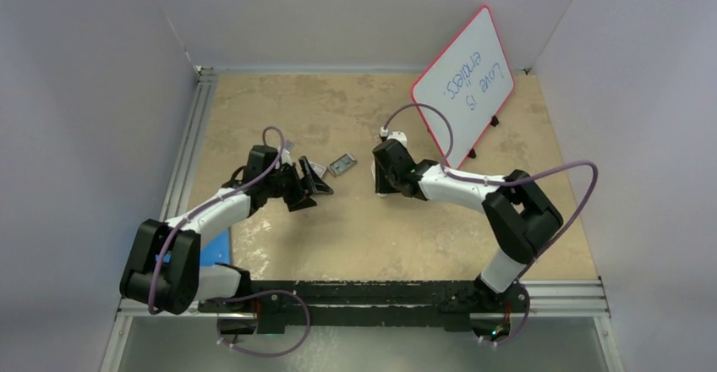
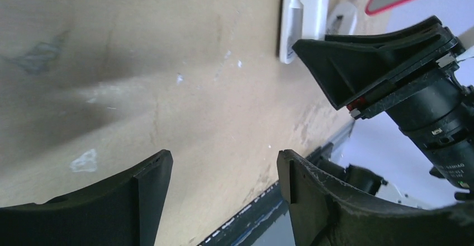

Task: Load the staples into the stapler

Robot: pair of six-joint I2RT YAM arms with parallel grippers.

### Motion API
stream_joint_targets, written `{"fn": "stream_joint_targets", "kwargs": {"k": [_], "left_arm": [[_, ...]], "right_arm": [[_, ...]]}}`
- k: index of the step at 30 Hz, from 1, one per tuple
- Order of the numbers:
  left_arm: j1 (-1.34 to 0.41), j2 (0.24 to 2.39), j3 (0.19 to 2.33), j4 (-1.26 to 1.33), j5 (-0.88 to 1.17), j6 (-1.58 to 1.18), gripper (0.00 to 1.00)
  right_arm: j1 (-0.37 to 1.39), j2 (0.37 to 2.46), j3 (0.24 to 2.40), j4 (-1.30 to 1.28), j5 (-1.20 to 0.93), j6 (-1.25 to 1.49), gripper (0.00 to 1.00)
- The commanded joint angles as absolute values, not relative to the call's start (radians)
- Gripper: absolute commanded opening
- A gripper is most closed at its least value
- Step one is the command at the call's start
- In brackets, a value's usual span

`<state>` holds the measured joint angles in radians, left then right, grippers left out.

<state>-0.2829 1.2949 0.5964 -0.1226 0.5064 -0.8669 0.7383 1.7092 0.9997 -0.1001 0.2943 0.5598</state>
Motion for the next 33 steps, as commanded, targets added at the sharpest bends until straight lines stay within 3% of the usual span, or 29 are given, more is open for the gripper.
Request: {"fn": "stream_joint_targets", "kwargs": {"k": [1, 9, 18, 29, 33], "left_arm": [[-0.295, 1.303, 0.529, 0.078, 0.684, -0.872, 0.7], [-0.327, 1.342, 0.389, 0.304, 0.803, -0.974, 0.72], [-0.397, 1.357, 0.386, 0.389, 0.758, -1.02, 0.77], [-0.494, 1.456, 0.426, 0.417, 0.622, -1.07, 0.41], [-0.512, 1.434, 0.41, 0.413, 0.555, -1.088, 0.39]], "right_arm": [[0.74, 1.577, 0.927, 0.034, 0.13, 0.626, 0.18], [0.746, 1.46, 0.771, 0.215, -0.044, 0.85, 0.17], [0.778, 1.461, 0.698, 0.347, -0.178, 0.944, 0.17], [0.83, 1.533, 0.709, 0.494, -0.173, 1.078, 0.17], [0.834, 1.56, 0.714, 0.497, -0.178, 1.073, 0.17]]}}
